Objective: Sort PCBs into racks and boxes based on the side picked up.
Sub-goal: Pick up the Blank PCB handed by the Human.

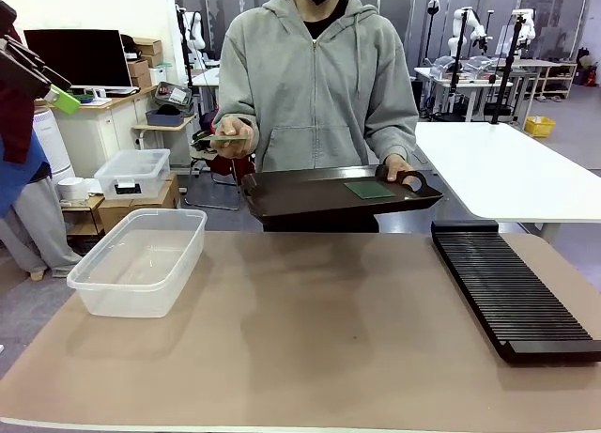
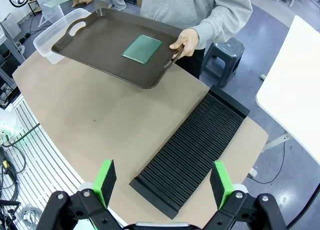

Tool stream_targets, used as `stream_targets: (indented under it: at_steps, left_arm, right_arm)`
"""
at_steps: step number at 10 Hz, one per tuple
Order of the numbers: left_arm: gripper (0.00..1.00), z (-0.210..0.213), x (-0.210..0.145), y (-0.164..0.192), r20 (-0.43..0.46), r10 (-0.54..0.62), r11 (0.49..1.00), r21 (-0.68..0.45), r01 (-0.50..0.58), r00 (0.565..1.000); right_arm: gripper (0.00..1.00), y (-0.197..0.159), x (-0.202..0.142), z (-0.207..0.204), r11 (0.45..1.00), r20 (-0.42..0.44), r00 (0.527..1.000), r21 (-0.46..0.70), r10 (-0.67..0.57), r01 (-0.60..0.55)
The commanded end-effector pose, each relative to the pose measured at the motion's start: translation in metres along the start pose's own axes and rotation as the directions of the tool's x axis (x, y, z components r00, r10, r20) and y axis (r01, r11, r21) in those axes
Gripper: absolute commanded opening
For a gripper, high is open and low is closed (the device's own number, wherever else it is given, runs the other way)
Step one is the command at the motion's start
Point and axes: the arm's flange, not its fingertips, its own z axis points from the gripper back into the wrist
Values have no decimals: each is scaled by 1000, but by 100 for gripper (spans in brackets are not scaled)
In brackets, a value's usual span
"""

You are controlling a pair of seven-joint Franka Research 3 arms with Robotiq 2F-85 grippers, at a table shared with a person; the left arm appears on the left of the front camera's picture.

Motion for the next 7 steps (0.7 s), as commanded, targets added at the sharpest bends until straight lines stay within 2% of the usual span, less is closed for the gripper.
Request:
stream_targets:
  at_steps: [1, 7]
  left_arm:
    - [100, -1, -1, 0, -3, -5, 1000, -8, 5, 1000]
    - [100, -1, -1, 0, -3, -5, 1000, -8, 5, 1000]
  right_arm:
    - [100, 3, -1, -1, 1000, 3, 1000, -2, -4, 4]
    - [100, 3, -1, -1, 1000, 3, 1000, -2, -4, 4]
